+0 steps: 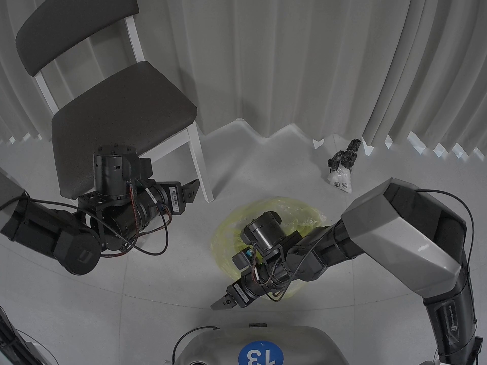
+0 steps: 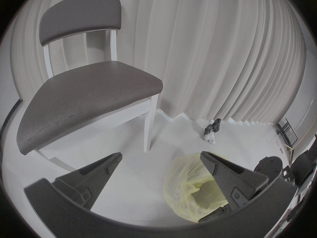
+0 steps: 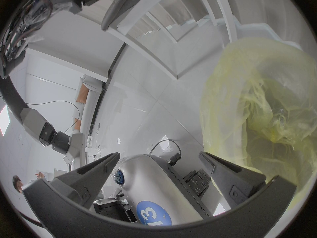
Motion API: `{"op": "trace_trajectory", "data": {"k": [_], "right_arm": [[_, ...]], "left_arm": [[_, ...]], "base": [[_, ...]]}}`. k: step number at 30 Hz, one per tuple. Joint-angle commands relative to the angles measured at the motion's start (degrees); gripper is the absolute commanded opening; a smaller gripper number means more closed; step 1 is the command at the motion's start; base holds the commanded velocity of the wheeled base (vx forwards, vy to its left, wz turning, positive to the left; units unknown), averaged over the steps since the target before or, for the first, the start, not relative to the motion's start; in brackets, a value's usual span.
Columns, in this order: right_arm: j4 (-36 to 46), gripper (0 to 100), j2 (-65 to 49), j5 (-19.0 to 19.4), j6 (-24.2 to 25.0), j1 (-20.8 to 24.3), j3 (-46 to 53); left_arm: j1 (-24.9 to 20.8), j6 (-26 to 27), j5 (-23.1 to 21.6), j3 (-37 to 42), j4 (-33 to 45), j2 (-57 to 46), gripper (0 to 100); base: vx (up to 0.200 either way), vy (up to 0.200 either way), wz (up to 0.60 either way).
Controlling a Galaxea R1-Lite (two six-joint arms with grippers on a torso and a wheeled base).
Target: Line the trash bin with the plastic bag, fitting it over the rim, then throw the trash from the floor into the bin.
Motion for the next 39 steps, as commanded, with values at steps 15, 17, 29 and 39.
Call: {"op": "trace_trajectory", "data": {"k": [15,17,29,39], "right_arm": [[0.63,100,-21.95,2.67,2.70,-7.15,10.65],[0.63,100,-23.62,2.67,2.17,-8.29,11.97],[0.54,100,-29.95,2.58,-0.38,-16.55,17.51],[0.45,100,-31.79,2.67,-0.73,-21.38,19.00]], "left_arm": [[-2.64,-0.01,0.54,-4.83,0.08,9.29,100],[-3.26,-0.10,0.54,-6.24,0.08,11.48,100],[-6.07,-0.10,-0.16,-13.01,-0.09,24.58,100],[-5.28,-0.18,0.19,-16.17,-2.82,30.82,100]], "base": [[0.000,0.000,0.00],[0.000,0.000,0.00],[0.000,0.000,0.00],[0.000,0.000,0.00]]}}
